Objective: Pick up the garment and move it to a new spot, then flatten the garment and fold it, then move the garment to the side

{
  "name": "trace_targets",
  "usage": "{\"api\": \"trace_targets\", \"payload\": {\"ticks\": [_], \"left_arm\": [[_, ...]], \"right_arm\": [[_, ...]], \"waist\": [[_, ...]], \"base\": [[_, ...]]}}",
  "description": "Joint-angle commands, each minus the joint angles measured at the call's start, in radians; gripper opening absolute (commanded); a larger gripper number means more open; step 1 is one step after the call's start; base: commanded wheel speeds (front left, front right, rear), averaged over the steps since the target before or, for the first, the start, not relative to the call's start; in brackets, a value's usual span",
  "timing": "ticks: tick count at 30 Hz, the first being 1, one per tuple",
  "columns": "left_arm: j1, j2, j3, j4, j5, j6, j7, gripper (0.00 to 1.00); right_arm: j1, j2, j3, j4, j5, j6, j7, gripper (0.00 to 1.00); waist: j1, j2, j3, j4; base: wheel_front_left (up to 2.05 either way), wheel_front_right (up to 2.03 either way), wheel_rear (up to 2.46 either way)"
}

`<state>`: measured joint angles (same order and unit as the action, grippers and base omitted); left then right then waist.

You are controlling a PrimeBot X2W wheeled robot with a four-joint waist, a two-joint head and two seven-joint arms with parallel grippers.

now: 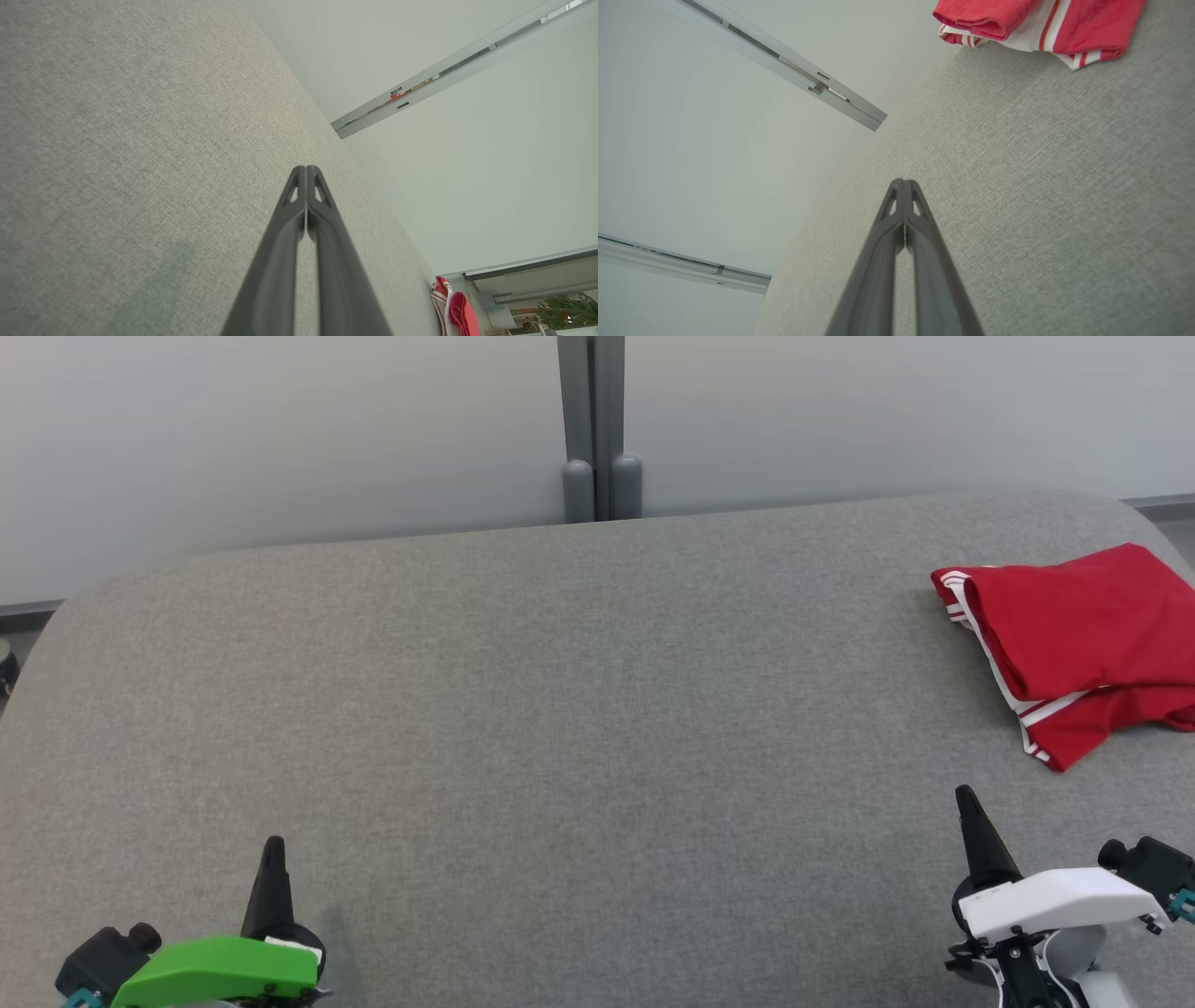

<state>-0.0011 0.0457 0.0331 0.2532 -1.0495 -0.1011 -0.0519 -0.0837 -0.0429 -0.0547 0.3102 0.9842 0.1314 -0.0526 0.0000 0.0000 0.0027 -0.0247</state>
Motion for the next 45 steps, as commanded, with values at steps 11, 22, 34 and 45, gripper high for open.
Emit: {"api": "trace_targets", "payload": {"ticks": [11, 22, 34, 45], "left_arm": [[-0.046, 0.005, 0.022, -0.018, -0.123, -0.002, 0.036, 0.00], [-0.063, 0.005, 0.035, -0.022, -0.216, -0.002, 0.064, 0.00], [-0.079, 0.006, 0.050, -0.026, -0.313, -0.002, 0.094, 0.00], [-0.091, 0.006, 0.060, -0.030, -0.389, -0.002, 0.117, 0.00]], "right_arm": [[-0.026, -0.006, -0.016, -0.024, 0.138, -0.001, 0.037, 0.00], [-0.031, -0.007, -0.026, -0.032, 0.242, -0.001, 0.065, 0.00], [-0.034, -0.008, -0.037, -0.039, 0.348, -0.001, 0.095, 0.00], [-0.036, -0.009, -0.046, -0.045, 0.436, -0.001, 0.118, 0.00]], "waist": [[0.0000, 0.0000, -0.001, 0.004], [0.0000, 0.0000, -0.001, 0.007], [0.0000, 0.0000, -0.002, 0.011], [0.0000, 0.0000, -0.002, 0.015]], "base": [[0.00, 0.00, 0.00], [0.00, 0.00, 0.00], [0.00, 0.00, 0.00], [0.00, 0.00, 0.00]]}}
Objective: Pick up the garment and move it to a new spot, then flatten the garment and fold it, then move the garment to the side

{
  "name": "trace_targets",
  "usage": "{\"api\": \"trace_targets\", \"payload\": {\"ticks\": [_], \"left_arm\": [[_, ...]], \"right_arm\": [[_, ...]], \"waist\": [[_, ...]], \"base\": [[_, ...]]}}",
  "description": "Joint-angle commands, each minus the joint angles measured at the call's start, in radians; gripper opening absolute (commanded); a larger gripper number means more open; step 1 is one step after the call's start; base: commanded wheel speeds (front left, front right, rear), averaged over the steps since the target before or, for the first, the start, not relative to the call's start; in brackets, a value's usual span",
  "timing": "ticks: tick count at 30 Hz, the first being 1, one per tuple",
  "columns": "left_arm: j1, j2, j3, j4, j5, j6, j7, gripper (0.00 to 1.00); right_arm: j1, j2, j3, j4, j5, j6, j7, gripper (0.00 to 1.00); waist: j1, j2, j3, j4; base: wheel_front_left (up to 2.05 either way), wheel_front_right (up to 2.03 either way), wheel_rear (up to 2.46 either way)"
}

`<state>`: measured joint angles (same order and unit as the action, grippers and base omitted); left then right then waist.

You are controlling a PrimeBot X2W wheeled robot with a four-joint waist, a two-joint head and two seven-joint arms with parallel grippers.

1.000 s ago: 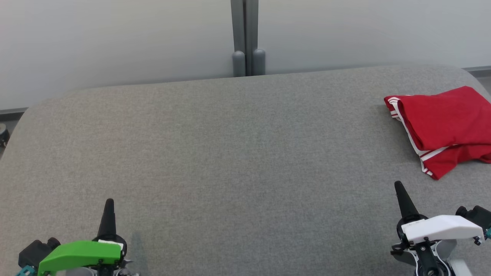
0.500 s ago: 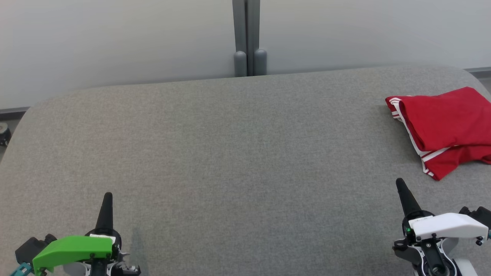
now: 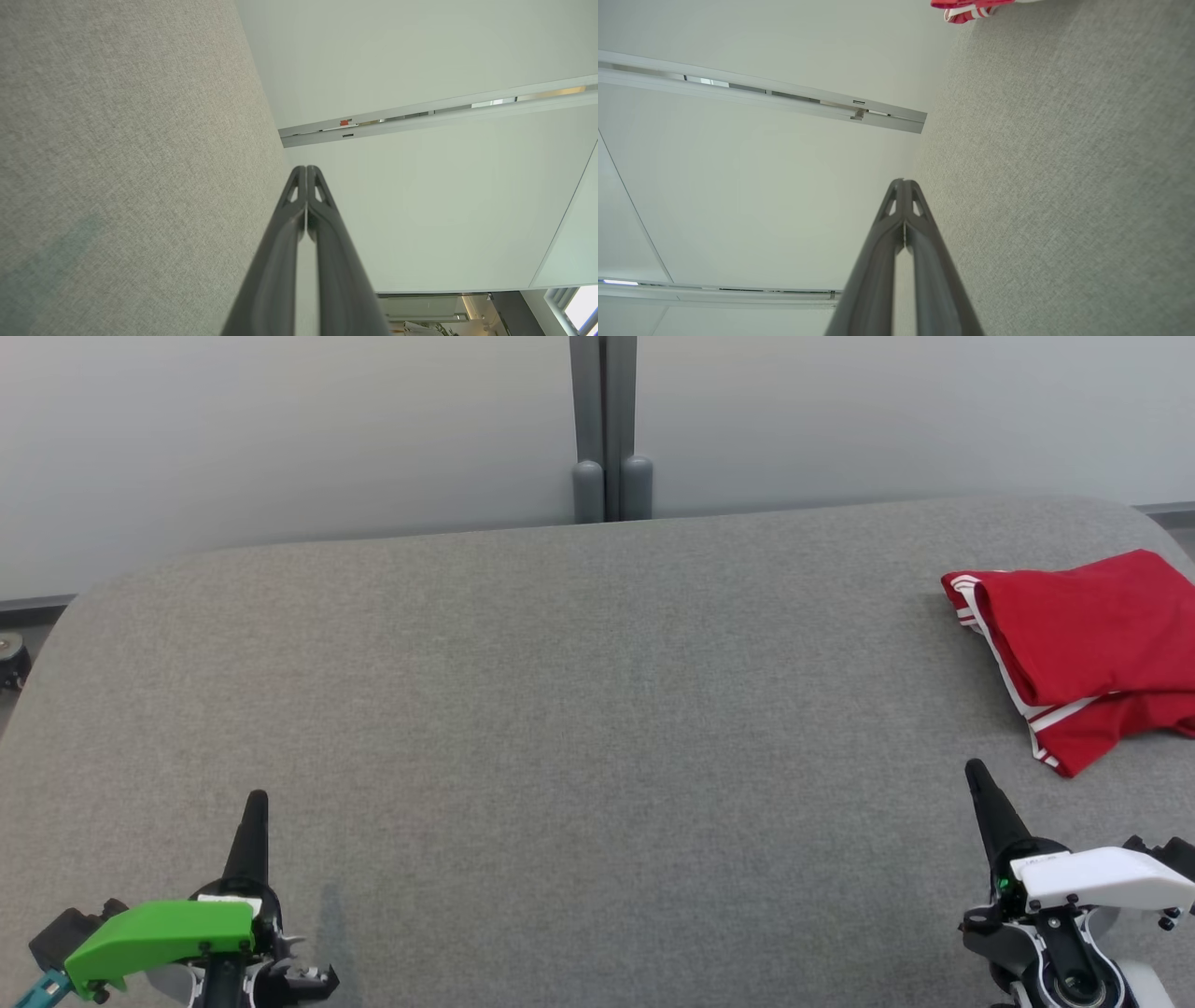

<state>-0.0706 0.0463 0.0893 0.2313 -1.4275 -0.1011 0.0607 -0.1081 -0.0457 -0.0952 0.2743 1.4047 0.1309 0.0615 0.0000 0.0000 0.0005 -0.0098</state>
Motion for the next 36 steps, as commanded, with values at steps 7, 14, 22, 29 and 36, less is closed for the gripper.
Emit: {"api": "trace_targets", "payload": {"ticks": [7, 14, 22, 29, 36], "left_arm": [[-0.030, 0.006, 0.011, -0.010, -0.060, -0.003, 0.018, 0.00], [-0.038, 0.006, 0.018, -0.011, -0.103, -0.003, 0.032, 0.00], [-0.045, 0.006, 0.025, -0.013, -0.150, -0.003, 0.046, 0.00], [-0.048, 0.007, 0.030, -0.014, -0.190, -0.003, 0.058, 0.00], [-0.047, 0.007, 0.029, -0.014, -0.186, -0.003, 0.057, 0.00]], "right_arm": [[-0.012, -0.006, -0.010, -0.013, 0.068, 0.000, 0.019, 0.00], [-0.015, -0.006, -0.014, -0.016, 0.115, 0.000, 0.032, 0.00], [-0.017, -0.007, -0.019, -0.020, 0.168, 0.000, 0.046, 0.00], [-0.019, -0.007, -0.023, -0.023, 0.212, 0.000, 0.058, 0.00], [-0.017, -0.007, -0.023, -0.022, 0.207, 0.000, 0.058, 0.00]], "waist": [[0.0000, 0.0000, 0.000, 0.002], [0.0000, 0.0000, -0.001, 0.005], [0.0000, 0.0000, -0.001, 0.007], [0.0000, 0.0000, -0.001, 0.010], [0.0000, 0.0000, -0.001, 0.010]], "base": [[0.00, 0.00, 0.00], [0.00, 0.00, 0.00], [0.00, 0.00, 0.00], [0.00, 0.00, 0.00], [0.00, 0.00, 0.00]]}}
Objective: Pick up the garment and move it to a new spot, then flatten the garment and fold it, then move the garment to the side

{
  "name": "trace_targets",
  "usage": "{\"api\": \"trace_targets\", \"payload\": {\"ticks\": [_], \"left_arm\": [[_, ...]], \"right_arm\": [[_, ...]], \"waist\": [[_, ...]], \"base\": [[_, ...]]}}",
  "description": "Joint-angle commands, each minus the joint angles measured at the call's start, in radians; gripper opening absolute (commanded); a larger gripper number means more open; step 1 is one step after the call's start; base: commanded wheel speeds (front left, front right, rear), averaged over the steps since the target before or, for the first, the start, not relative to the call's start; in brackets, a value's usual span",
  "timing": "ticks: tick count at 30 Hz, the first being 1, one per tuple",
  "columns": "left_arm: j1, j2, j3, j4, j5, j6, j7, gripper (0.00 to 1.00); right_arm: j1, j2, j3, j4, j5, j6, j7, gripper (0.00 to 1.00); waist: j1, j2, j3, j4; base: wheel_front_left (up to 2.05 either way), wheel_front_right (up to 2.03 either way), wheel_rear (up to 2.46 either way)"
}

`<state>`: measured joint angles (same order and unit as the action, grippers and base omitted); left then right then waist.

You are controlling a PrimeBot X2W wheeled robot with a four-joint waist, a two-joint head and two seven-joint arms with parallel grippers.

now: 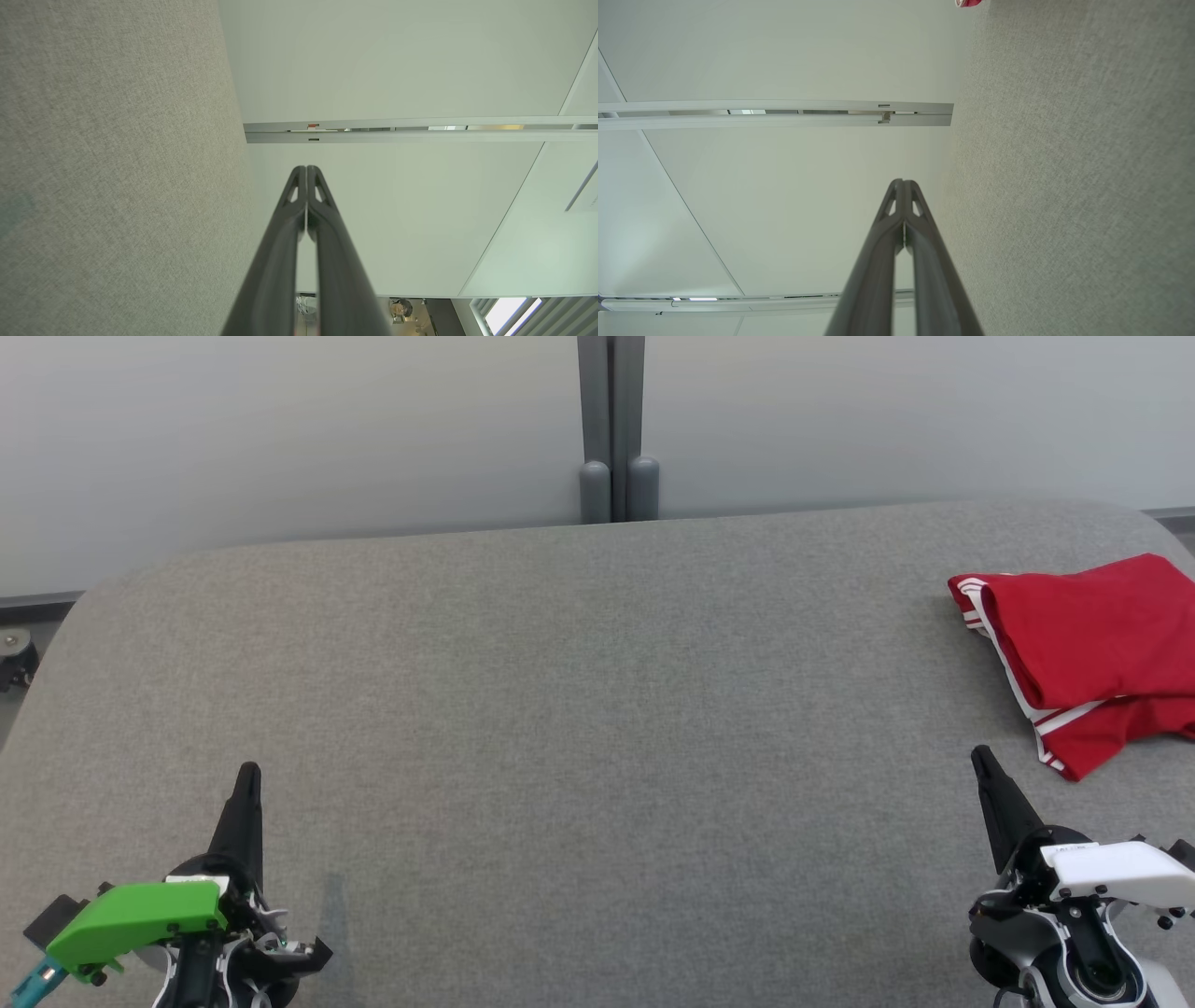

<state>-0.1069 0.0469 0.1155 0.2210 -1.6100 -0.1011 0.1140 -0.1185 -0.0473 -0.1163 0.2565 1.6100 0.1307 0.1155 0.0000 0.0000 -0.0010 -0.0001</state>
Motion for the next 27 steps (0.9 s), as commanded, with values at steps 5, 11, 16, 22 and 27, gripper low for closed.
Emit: {"api": "trace_targets", "payload": {"ticks": [5, 11, 16, 22, 27], "left_arm": [[-0.011, 0.006, 0.003, -0.003, -0.003, -0.003, 0.004, 0.00], [-0.011, 0.006, 0.003, -0.003, -0.003, -0.003, 0.004, 0.00], [-0.011, 0.006, 0.003, -0.003, -0.003, -0.003, 0.004, 0.00], [-0.011, 0.006, 0.003, -0.004, -0.003, -0.003, 0.004, 0.00], [-0.011, 0.006, 0.003, -0.003, -0.003, -0.003, 0.004, 0.00]], "right_arm": [[-0.007, -0.005, -0.002, -0.004, 0.002, 0.000, 0.003, 0.00], [-0.007, -0.005, -0.002, -0.004, 0.002, 0.000, 0.003, 0.00], [-0.007, -0.005, -0.002, -0.004, 0.002, 0.000, 0.003, 0.00], [-0.007, -0.005, -0.002, -0.004, 0.002, 0.000, 0.003, 0.00], [-0.007, -0.005, -0.002, -0.004, 0.002, 0.000, 0.003, 0.00]], "waist": [[0.0000, 0.0000, 0.000, 0.000], [0.0000, 0.0000, 0.000, 0.000], [0.0000, 0.0000, 0.000, 0.000], [0.0000, 0.0000, 0.000, 0.000], [0.0000, 0.0000, 0.000, 0.000]], "base": [[0.00, 0.00, 0.00], [0.00, 0.00, 0.00], [0.00, 0.00, 0.00], [0.00, 0.00, 0.00], [0.00, 0.00, 0.00]]}}
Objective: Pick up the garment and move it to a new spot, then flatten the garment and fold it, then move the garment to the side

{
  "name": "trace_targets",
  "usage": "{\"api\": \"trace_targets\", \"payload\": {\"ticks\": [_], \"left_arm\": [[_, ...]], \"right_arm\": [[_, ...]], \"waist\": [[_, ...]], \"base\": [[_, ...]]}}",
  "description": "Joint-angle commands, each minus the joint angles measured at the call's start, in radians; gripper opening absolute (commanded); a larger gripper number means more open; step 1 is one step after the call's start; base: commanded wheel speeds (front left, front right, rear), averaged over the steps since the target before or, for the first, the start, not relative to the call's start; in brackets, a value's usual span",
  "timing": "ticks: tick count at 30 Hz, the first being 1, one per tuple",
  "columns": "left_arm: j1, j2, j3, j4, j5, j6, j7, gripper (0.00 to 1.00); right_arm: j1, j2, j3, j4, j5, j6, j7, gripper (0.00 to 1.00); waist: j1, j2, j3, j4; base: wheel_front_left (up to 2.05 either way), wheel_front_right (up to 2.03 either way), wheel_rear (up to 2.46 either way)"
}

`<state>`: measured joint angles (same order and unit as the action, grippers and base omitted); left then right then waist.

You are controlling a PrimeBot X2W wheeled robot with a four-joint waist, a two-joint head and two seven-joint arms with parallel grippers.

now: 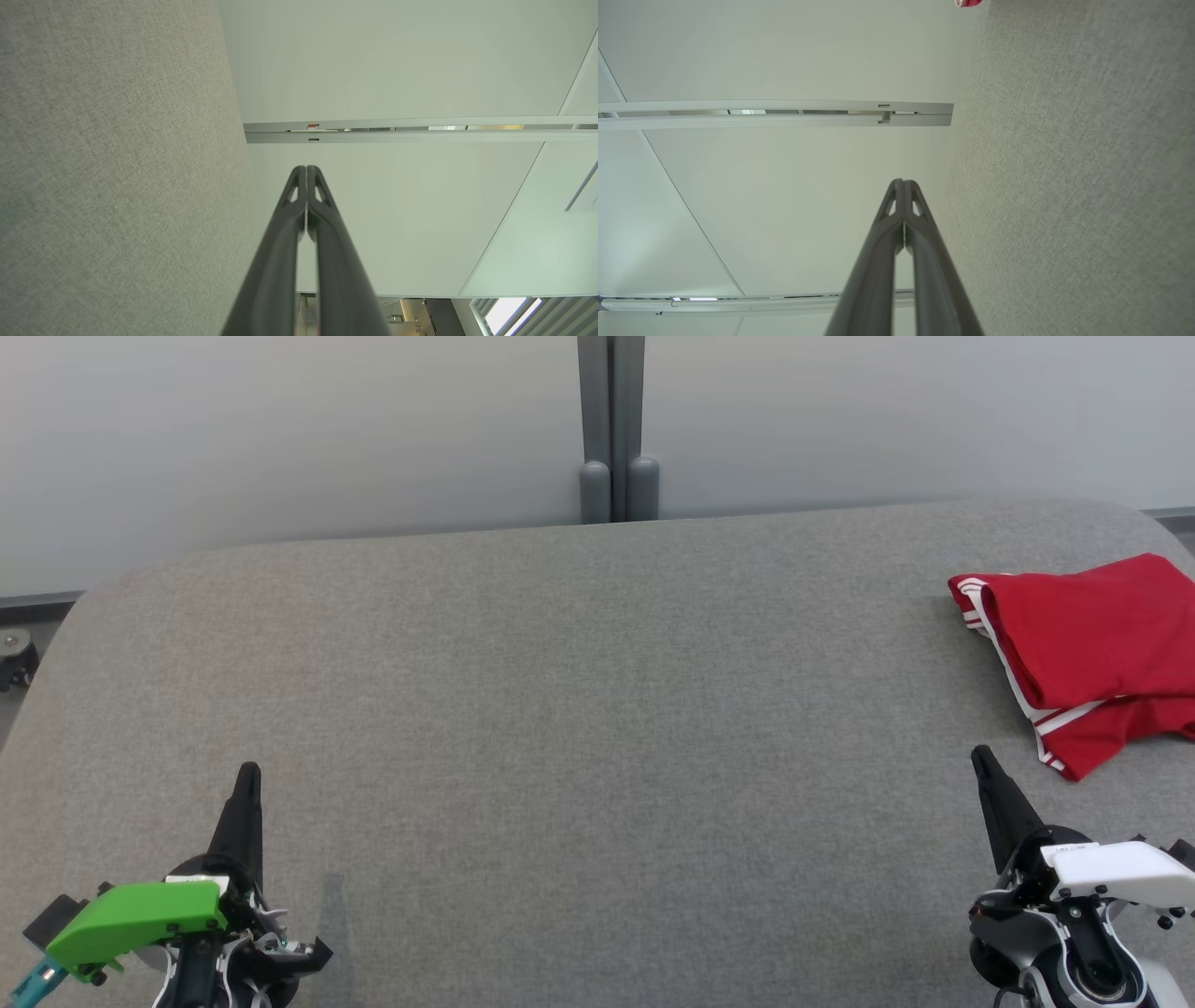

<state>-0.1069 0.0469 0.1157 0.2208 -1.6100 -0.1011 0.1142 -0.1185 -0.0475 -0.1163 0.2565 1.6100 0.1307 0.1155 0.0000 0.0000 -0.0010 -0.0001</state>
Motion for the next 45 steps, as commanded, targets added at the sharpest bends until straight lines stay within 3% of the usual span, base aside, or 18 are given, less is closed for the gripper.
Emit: {"api": "trace_targets", "payload": {"ticks": [1, 45], "left_arm": [[-0.011, 0.006, 0.002, -0.003, -0.003, -0.003, 0.004, 0.00], [-0.011, 0.006, 0.002, -0.003, -0.003, -0.003, 0.003, 0.00]], "right_arm": [[-0.007, -0.005, -0.002, -0.004, 0.002, 0.000, 0.003, 0.00], [-0.007, -0.005, -0.002, -0.004, 0.002, 0.000, 0.003, 0.00]], "waist": [[0.0000, 0.0000, 0.000, 0.000], [0.0000, 0.0000, 0.000, 0.000]], "base": [[0.00, 0.00, 0.00], [0.00, 0.00, 0.00]]}}
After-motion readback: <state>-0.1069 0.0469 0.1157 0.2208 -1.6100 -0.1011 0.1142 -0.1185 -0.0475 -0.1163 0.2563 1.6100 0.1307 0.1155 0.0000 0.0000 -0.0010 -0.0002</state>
